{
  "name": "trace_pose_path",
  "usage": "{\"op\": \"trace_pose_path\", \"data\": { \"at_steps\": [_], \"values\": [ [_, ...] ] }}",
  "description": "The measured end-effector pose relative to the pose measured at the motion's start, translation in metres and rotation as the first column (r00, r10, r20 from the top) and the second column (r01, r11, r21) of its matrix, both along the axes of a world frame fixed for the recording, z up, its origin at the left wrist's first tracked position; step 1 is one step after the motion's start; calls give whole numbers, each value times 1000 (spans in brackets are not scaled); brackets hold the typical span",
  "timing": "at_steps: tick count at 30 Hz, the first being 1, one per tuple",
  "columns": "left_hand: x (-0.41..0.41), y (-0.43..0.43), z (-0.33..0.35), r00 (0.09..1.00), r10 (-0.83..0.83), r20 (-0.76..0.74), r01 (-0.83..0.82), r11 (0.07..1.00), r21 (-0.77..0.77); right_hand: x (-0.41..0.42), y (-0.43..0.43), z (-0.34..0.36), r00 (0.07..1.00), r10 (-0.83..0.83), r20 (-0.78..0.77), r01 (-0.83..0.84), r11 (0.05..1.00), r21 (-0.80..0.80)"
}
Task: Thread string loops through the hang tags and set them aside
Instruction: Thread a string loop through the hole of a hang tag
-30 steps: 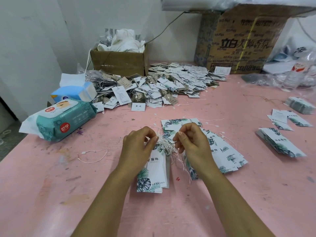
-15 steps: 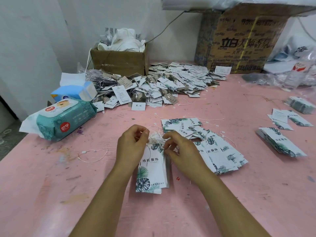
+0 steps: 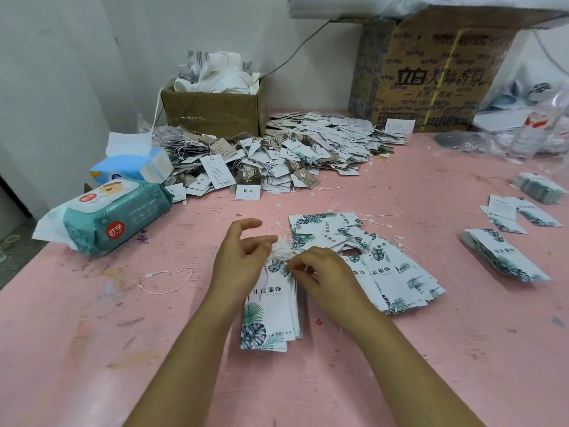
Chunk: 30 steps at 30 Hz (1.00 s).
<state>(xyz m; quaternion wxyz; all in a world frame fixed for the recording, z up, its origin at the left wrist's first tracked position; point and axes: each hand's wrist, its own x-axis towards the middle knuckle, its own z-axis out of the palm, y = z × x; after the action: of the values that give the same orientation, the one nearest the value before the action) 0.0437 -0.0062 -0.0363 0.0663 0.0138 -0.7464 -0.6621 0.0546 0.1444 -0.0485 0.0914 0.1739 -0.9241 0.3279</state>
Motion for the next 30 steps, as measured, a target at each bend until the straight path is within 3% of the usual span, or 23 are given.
{"op": "trace_pose_path", "data": {
  "at_steps": [3, 8, 12, 18, 22, 30],
  "values": [
    [2, 2, 3, 996, -63, -56, 59, 996, -70, 0, 0, 1, 999, -32, -11, 32, 999, -16],
    [8, 5, 7, 960, -254, -122, 201, 921, -333, 1, -1, 7, 992, -98, -83, 82, 982, -171],
    [9, 7, 5, 959, -258, -114, 181, 873, -452, 2, 2, 9, 984, -133, -119, 97, 957, -272],
    [9, 6, 8, 960, -227, -164, 132, 883, -450, 2, 9, 16, 990, -130, -47, 99, 904, -417],
    [11, 8, 9, 933, -305, -190, 197, 877, -439, 6, 2, 19, 999, -50, 11, 49, 870, -491],
    [12, 12, 9, 882, -430, -190, 406, 901, -156, 8, 2, 24, 997, -17, 72, 56, 807, -587]
  ]
}}
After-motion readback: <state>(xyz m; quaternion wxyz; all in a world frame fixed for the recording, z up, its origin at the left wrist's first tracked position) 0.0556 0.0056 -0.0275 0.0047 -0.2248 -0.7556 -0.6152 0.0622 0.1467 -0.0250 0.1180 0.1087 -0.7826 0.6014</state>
